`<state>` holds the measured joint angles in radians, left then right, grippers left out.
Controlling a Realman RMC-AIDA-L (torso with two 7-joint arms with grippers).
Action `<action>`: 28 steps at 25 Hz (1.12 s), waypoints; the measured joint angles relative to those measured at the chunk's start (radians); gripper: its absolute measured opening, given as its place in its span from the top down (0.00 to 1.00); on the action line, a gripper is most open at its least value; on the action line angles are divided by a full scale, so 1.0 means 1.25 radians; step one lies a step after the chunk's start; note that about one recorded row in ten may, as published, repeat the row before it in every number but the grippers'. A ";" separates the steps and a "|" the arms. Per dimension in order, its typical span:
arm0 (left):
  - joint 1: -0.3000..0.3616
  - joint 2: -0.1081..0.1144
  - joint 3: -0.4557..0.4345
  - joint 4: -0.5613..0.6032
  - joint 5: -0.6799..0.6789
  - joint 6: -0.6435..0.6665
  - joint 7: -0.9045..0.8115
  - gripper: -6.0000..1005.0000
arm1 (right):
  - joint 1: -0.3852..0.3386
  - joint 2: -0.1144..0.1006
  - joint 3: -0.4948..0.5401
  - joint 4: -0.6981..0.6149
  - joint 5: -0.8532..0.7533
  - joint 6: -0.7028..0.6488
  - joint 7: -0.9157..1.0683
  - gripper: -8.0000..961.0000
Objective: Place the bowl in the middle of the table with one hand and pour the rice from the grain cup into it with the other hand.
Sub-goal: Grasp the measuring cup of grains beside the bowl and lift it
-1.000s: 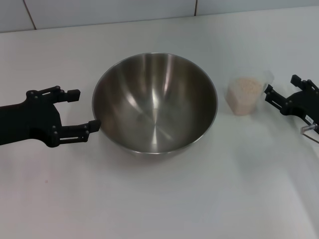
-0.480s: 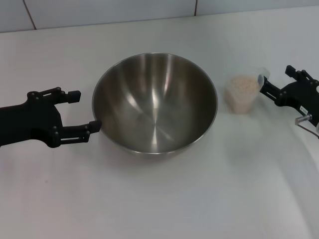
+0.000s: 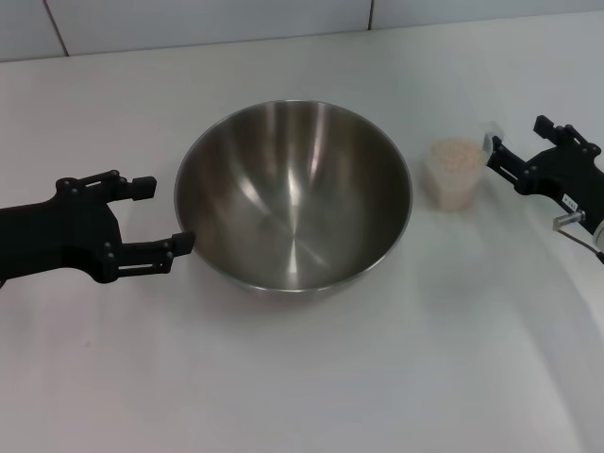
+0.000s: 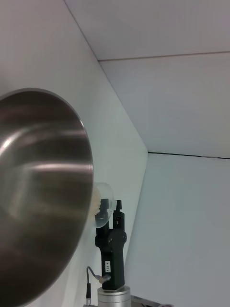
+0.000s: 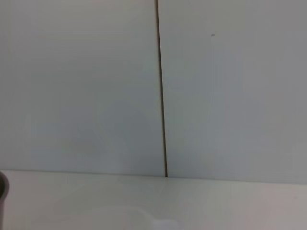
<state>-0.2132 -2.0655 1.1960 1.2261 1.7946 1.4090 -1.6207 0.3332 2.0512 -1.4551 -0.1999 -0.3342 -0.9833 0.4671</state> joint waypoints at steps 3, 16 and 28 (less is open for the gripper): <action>0.000 0.000 0.000 -0.001 0.000 0.000 0.000 0.14 | 0.000 0.000 -0.003 0.000 0.000 0.003 -0.001 0.17; -0.012 0.001 0.001 -0.019 0.000 -0.002 0.000 0.14 | 0.007 0.008 -0.005 -0.001 -0.001 0.003 -0.049 0.60; -0.019 0.001 0.001 -0.029 0.000 0.001 0.006 0.14 | 0.000 0.019 0.007 -0.020 0.004 -0.018 -0.076 0.97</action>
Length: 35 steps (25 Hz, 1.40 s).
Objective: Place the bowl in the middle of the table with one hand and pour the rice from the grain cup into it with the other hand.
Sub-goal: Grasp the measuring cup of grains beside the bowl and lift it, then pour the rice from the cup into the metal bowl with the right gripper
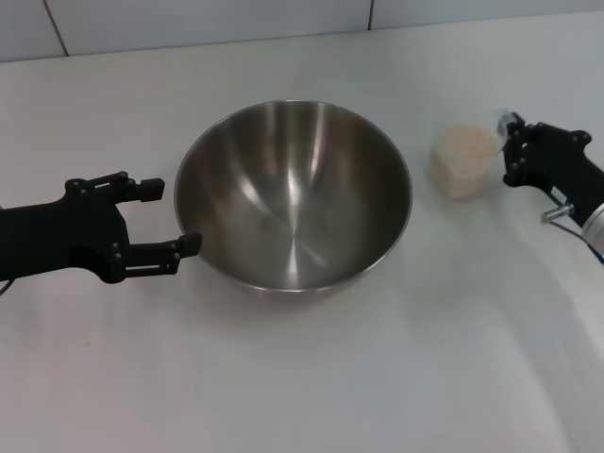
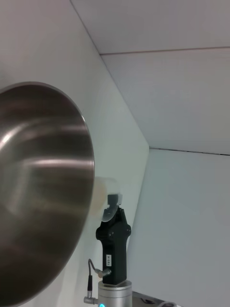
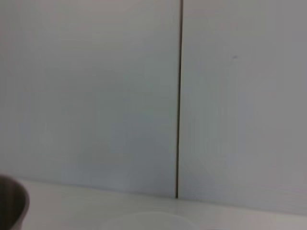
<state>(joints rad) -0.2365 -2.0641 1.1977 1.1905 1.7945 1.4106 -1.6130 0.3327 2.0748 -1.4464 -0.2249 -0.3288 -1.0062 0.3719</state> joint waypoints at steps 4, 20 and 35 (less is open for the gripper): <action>-0.001 0.001 0.005 0.004 0.000 0.002 0.001 0.14 | -0.027 0.002 0.047 -0.009 0.001 -0.113 -0.012 0.99; -0.013 0.000 0.020 0.032 0.032 0.003 0.003 0.14 | -0.003 0.014 -0.200 -0.209 0.003 -0.237 -0.619 0.97; -0.015 -0.001 0.020 0.068 0.040 0.003 -0.006 0.14 | 0.006 0.014 -0.482 -0.249 0.179 -0.099 -1.412 0.95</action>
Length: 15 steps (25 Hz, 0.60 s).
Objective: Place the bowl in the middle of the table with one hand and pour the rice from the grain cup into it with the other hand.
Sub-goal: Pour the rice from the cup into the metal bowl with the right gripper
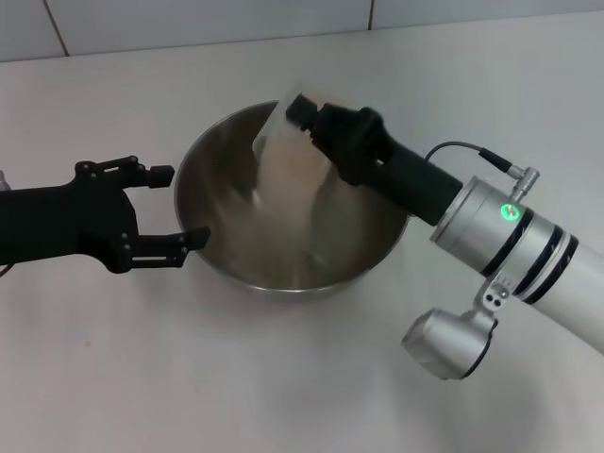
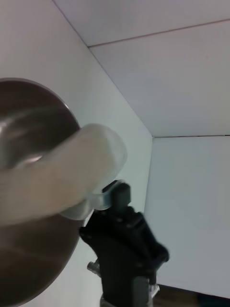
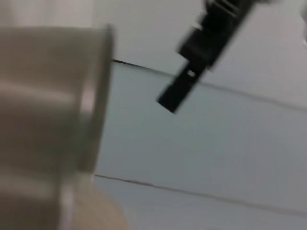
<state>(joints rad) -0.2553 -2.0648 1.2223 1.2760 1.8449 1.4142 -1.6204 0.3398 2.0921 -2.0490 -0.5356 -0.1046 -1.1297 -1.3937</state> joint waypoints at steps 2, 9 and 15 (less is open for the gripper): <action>-0.001 0.000 0.000 0.001 0.000 0.000 0.000 0.14 | -0.003 0.000 -0.012 -0.004 0.000 0.004 -0.059 0.95; -0.002 0.000 0.000 0.002 0.000 0.000 -0.001 0.14 | -0.008 0.000 -0.031 -0.018 -0.005 0.021 -0.185 0.94; -0.004 0.000 0.002 0.002 0.000 0.000 -0.001 0.14 | -0.006 0.000 -0.033 -0.021 -0.006 0.021 -0.273 0.94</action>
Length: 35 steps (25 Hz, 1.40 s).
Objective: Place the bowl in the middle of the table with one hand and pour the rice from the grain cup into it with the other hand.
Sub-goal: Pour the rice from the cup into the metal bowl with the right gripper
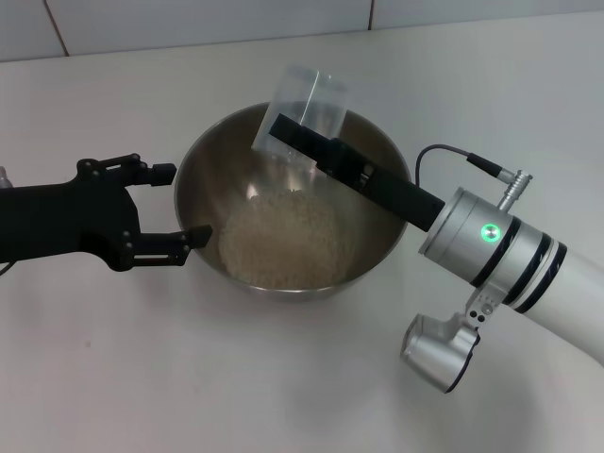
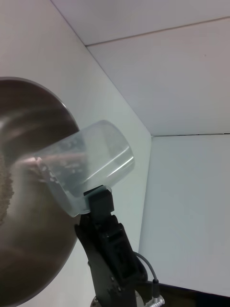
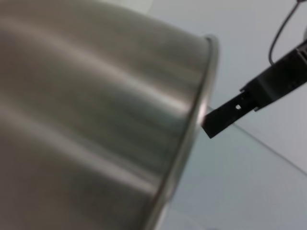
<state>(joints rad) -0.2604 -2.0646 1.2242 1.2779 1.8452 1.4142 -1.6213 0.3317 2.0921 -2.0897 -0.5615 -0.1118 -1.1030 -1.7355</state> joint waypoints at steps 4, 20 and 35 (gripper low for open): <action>-0.003 0.000 0.000 -0.003 0.000 0.000 0.000 0.14 | 0.004 0.000 -0.007 0.003 0.000 -0.001 -0.072 0.93; -0.015 0.001 0.006 -0.005 0.001 0.000 0.000 0.14 | 0.006 0.000 -0.029 0.033 0.033 -0.030 -0.215 0.91; -0.012 0.000 0.007 -0.001 0.001 -0.004 0.000 0.14 | -0.023 0.000 -0.241 0.007 0.716 -0.254 0.887 0.90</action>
<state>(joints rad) -0.2760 -2.0648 1.2330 1.2763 1.8467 1.4087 -1.6212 0.3036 2.0922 -2.3913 -0.5524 0.7833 -1.4210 -0.6263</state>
